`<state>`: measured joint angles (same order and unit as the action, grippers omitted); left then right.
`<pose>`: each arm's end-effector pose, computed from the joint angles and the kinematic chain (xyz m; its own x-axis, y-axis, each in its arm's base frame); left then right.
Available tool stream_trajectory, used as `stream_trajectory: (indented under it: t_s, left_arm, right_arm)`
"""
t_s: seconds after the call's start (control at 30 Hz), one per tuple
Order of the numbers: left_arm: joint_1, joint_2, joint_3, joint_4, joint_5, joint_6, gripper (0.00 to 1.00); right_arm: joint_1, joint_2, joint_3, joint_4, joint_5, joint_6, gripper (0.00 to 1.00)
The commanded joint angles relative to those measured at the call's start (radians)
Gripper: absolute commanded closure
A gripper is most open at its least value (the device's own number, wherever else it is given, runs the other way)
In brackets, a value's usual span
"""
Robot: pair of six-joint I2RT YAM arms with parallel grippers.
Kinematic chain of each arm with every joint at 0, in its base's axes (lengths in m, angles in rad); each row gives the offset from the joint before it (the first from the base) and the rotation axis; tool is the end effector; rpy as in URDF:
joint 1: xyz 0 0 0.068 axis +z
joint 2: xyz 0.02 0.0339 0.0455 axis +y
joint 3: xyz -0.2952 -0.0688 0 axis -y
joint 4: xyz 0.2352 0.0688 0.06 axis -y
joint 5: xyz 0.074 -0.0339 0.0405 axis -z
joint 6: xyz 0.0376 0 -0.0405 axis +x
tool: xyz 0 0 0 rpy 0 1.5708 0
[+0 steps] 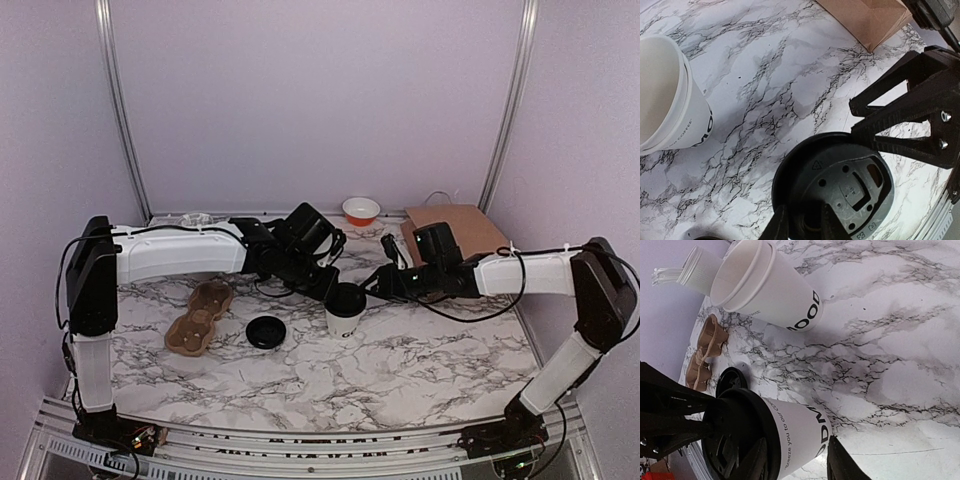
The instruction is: Pack the takeout coffee
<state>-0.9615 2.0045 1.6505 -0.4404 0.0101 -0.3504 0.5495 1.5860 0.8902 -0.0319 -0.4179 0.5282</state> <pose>0.2650 -0.3804 0.2765 -0.6664 0.3551 -0.6557 0.6338 0.7329 -0.2473 0.2687 0.1824 0.2319 -0.8607 0.0130 -0.5089 -0.3496 0.7116 0.6095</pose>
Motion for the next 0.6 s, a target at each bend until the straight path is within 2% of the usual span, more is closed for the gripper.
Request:
stream_trajectory:
  t_s: [0.0, 0.17, 0.57]
  left_arm:
    - [-0.002, 0.031, -0.036, -0.004, 0.013, 0.004, 0.75]
    - [-0.002, 0.035, -0.036, -0.001, 0.017, 0.003, 0.76]
    - [-0.002, 0.026, 0.005, -0.003, 0.009, 0.018, 0.75]
  right_arm:
    - [0.008, 0.004, -0.134, -0.074, 0.043, 0.009, 0.63]
    - [0.02, -0.04, -0.159, -0.083, 0.071, 0.028, 0.63]
    - [0.032, -0.12, 0.017, -0.175, 0.132, 0.026, 0.62]
